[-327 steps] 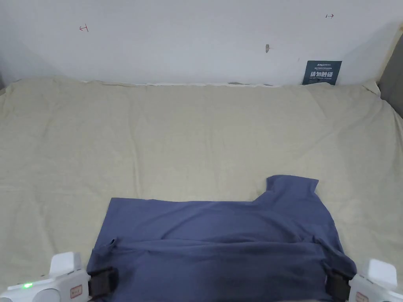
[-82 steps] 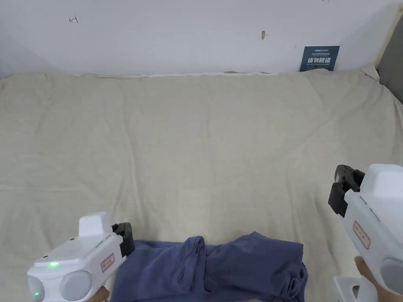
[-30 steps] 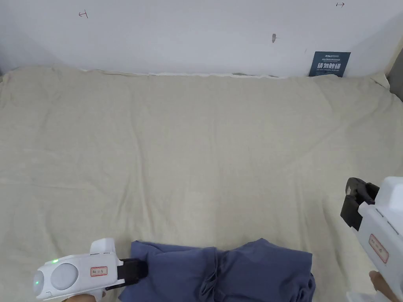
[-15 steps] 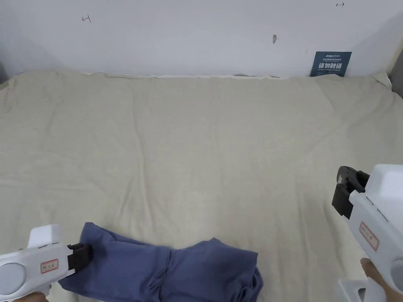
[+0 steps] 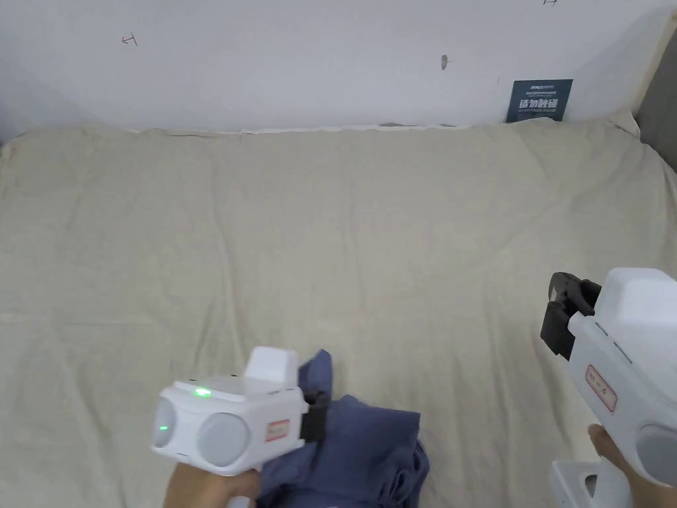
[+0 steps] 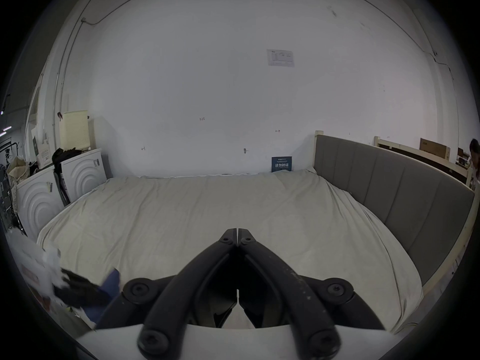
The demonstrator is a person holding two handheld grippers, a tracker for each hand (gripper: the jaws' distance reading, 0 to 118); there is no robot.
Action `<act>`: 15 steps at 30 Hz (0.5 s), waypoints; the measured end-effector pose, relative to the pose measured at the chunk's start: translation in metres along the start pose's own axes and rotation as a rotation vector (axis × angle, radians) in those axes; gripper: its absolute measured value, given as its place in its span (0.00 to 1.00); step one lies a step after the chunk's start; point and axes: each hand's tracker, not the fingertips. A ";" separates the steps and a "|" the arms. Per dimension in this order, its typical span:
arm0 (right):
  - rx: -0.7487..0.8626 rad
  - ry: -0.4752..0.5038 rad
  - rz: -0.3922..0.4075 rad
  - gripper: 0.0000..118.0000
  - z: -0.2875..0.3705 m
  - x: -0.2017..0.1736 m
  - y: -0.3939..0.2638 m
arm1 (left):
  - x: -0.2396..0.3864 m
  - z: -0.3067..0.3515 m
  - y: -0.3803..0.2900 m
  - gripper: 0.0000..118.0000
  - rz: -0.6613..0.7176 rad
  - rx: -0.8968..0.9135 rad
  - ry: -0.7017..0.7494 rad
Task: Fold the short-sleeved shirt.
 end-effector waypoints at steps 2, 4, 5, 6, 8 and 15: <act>0.002 -0.020 -0.004 0.01 0.002 0.010 -0.002 | 0.024 -0.026 -0.004 0.12 -0.042 -0.054 -0.004; 0.003 -0.043 -0.005 0.01 0.005 0.019 -0.004 | 0.045 -0.049 -0.011 0.12 -0.082 -0.098 -0.003; 0.001 -0.051 -0.006 0.01 0.006 0.023 -0.004 | 0.053 -0.061 -0.015 0.12 -0.089 -0.122 -0.009; -0.001 -0.057 -0.009 0.01 0.008 0.026 -0.005 | 0.058 -0.072 -0.019 0.13 -0.105 -0.134 -0.009; -0.009 -0.075 -0.010 0.01 0.009 0.033 -0.006 | 0.067 -0.091 -0.030 0.19 -0.121 -0.161 0.009; -0.015 -0.098 -0.016 0.01 0.015 0.038 -0.008 | 0.071 -0.073 -0.029 0.95 -0.022 -0.090 -0.147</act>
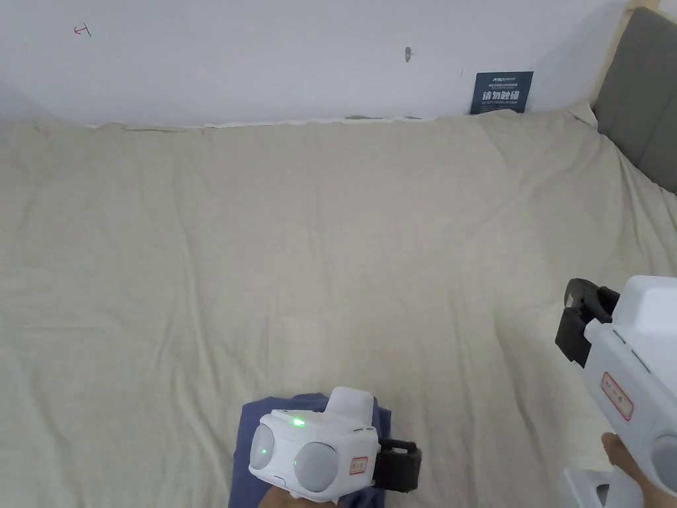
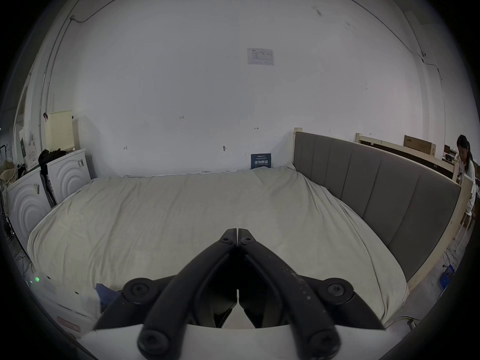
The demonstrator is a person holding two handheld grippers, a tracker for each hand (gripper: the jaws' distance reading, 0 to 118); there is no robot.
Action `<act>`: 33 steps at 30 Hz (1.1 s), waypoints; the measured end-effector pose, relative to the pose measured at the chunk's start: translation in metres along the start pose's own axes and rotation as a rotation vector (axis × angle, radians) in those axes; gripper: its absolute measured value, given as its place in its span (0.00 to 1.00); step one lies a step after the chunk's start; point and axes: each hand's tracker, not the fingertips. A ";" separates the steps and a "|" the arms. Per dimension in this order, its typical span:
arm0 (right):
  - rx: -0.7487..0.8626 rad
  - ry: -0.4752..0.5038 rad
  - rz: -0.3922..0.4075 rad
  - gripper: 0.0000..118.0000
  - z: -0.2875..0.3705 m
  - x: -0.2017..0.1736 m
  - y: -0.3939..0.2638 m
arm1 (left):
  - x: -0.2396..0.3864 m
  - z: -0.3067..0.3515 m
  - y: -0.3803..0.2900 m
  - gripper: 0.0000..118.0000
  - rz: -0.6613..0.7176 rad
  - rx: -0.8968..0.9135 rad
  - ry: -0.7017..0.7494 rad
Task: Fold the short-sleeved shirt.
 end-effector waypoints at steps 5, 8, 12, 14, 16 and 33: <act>0.004 0.008 -0.004 0.01 -0.001 -0.004 0.001 | -0.004 0.058 0.017 0.94 -0.027 0.246 0.066; 0.010 0.020 0.000 0.01 -0.003 -0.007 0.003 | -0.013 0.091 0.020 0.91 -0.056 0.408 0.147; 0.016 0.033 -0.004 0.01 -0.003 -0.011 0.004 | -0.024 0.107 0.014 0.23 -0.127 0.499 0.292; 0.014 0.038 -0.007 0.01 -0.003 -0.013 0.003 | -0.034 0.103 0.010 0.01 -0.110 0.470 0.295; 0.012 0.042 -0.005 0.01 -0.006 -0.010 0.001 | -0.045 0.097 0.006 0.00 -0.039 0.420 0.249; -0.011 0.000 -0.023 0.01 -0.002 0.012 -0.003 | 0.003 -0.059 -0.039 0.00 -0.126 0.133 0.190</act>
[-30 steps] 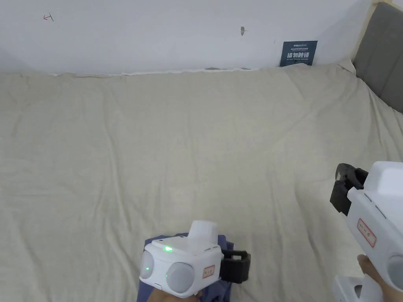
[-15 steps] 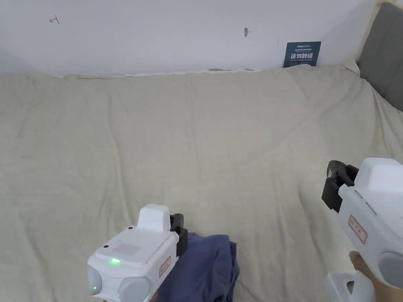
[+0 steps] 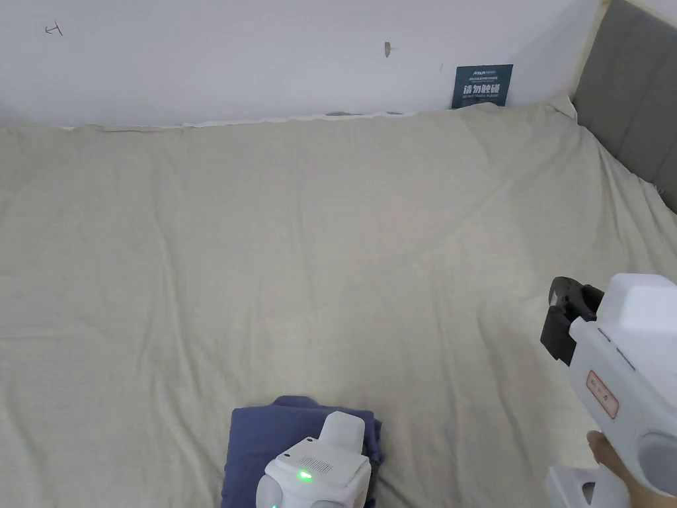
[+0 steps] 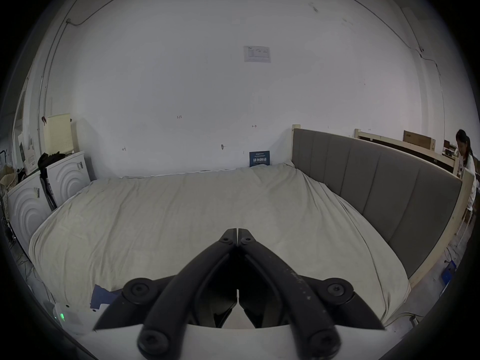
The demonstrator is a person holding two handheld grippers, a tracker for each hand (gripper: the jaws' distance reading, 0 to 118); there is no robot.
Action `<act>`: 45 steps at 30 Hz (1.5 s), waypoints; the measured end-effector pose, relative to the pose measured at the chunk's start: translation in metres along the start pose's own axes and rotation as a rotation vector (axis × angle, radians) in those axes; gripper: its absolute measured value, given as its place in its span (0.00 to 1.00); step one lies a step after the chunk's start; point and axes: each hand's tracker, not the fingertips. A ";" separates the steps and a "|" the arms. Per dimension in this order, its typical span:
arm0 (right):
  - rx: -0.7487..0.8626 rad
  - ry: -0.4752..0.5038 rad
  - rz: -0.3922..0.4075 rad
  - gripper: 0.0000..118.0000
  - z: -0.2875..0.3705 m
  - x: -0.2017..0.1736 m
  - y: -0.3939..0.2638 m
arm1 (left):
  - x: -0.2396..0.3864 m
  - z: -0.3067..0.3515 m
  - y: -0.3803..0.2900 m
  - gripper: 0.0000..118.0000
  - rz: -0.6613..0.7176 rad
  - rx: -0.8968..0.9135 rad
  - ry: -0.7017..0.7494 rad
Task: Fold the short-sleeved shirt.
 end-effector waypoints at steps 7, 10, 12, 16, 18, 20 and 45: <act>0.011 0.001 0.005 0.01 0.008 -0.004 0.002 | -0.016 0.028 0.017 0.00 0.061 0.033 -0.054; 0.029 0.011 0.006 0.01 0.014 -0.011 0.004 | -0.021 0.068 0.036 0.00 0.054 0.174 -0.055; 0.041 0.025 0.012 0.01 0.017 -0.017 0.006 | -0.029 0.098 0.051 0.00 0.054 0.264 -0.054; 0.082 0.050 0.035 0.01 0.025 -0.038 0.011 | -0.048 0.160 0.079 0.00 0.007 0.451 0.045; 0.103 0.067 0.037 0.01 0.028 -0.049 0.013 | -0.059 0.183 0.087 0.00 -0.015 0.518 0.107; 0.124 0.079 0.041 0.01 0.031 -0.061 0.015 | -0.072 0.202 0.092 0.00 -0.028 0.577 0.180; -0.017 0.205 0.101 0.01 0.020 -0.159 -0.051 | -0.176 0.258 0.050 0.00 0.120 0.661 0.472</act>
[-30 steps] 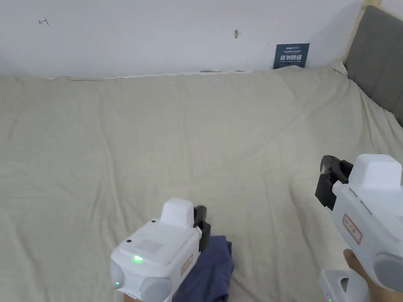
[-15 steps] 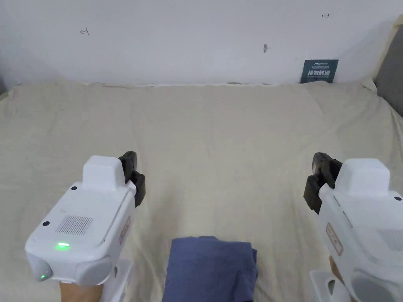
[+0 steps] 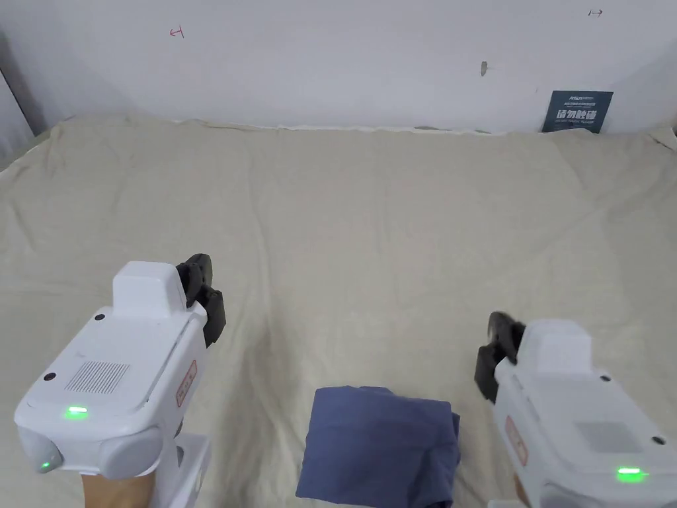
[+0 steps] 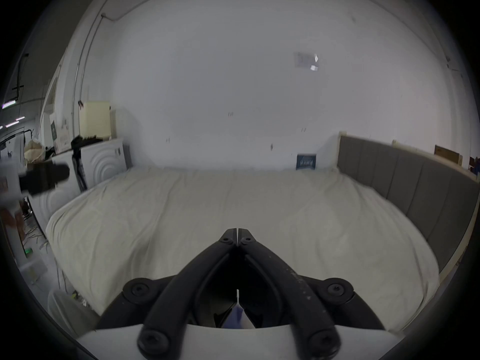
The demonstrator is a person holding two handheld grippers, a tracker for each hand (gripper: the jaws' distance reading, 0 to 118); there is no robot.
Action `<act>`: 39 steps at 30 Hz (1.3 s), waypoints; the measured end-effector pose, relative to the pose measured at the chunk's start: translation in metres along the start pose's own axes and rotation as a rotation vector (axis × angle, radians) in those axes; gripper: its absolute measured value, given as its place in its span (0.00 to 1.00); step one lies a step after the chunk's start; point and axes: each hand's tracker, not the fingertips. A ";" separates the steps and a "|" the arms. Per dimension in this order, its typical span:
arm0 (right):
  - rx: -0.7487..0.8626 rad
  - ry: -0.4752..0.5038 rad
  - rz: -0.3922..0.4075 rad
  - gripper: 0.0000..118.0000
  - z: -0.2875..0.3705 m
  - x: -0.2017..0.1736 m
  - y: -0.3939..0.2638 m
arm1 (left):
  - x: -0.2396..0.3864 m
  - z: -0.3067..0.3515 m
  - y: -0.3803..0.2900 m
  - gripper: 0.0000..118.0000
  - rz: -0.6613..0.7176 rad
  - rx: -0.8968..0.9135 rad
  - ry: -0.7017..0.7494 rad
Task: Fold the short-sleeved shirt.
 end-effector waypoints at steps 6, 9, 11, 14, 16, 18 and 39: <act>-0.271 0.054 0.000 0.01 -0.051 -0.025 -0.080 | 0.001 -0.005 -0.012 0.00 0.018 -0.054 -0.030; -0.392 0.049 0.005 0.01 -0.071 -0.028 -0.112 | 0.003 -0.008 -0.022 0.00 0.023 -0.095 -0.045; -0.484 0.048 0.010 0.01 -0.081 -0.029 -0.129 | 0.004 -0.010 -0.030 0.00 0.036 -0.133 -0.067; -0.503 0.044 0.005 0.01 -0.087 -0.030 -0.141 | 0.009 -0.018 -0.043 0.00 0.065 -0.221 -0.102; -0.544 0.034 0.035 0.01 -0.092 -0.034 -0.128 | 0.013 -0.026 -0.054 0.00 0.098 -0.320 -0.144; -0.569 0.041 0.034 0.01 -0.094 -0.032 -0.123 | 0.016 -0.036 -0.068 0.01 0.169 -0.434 -0.184; -0.579 0.132 -0.129 0.01 -0.077 -0.015 -0.103 | 0.054 -0.110 -0.172 0.30 0.386 -1.008 -0.532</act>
